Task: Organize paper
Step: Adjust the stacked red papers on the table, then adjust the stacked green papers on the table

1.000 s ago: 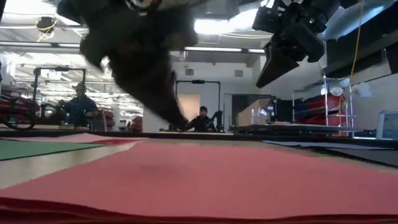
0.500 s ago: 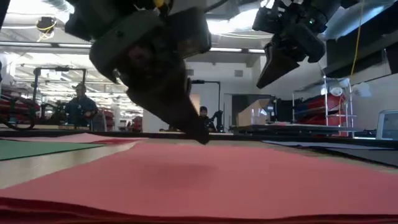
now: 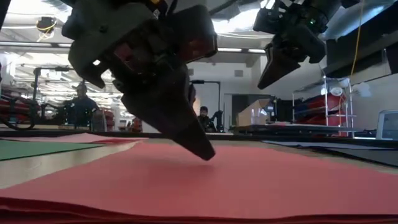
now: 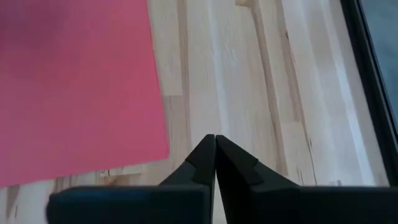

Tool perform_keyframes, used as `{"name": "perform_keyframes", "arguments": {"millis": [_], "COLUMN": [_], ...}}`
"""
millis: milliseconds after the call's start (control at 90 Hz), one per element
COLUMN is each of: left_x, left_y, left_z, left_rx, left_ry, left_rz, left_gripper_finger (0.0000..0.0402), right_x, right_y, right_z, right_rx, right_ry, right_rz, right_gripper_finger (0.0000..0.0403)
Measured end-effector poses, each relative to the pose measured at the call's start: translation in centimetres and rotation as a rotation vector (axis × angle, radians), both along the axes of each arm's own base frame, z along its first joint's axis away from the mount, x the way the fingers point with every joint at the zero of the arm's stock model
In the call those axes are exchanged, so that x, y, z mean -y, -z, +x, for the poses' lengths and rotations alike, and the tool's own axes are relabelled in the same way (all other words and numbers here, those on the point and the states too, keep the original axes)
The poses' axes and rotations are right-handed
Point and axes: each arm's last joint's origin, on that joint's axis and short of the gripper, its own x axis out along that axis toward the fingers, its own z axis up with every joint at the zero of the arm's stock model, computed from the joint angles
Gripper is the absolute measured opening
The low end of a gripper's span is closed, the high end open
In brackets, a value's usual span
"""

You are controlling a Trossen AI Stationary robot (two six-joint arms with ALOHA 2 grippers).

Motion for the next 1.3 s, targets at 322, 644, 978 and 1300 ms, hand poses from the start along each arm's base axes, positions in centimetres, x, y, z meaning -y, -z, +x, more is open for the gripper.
{"name": "perform_keyframes", "arguments": {"millis": [322,644,978,1300], "left_x": [0.4,1.1,1.6,3.3], "left_y": [0.3,0.3,-0.4,-5.2], "left_z": [-0.4,-0.8,-0.8,-0.1], "left_rx": [-0.042,-0.053,-0.085,-0.268], "left_ry": [-0.008,0.002,0.022,0.081], "left_rz": [-0.011,-0.022,-0.001,0.100], "left_gripper_finger": [0.0000,0.0000,0.0000,0.0000], "right_x": [0.0,0.0,0.0,0.1], "right_y": [0.0,0.0,0.0,0.0], "right_z": [0.0,0.0,0.0,-0.1], "right_rx": [0.000,-0.006,-0.005,-0.006], "right_ry": [0.001,0.001,0.001,0.006], "right_rz": [-0.001,-0.002,-0.002,-0.021], "right_gripper_finger": [0.0000,0.0000,0.0000,0.0000]}}
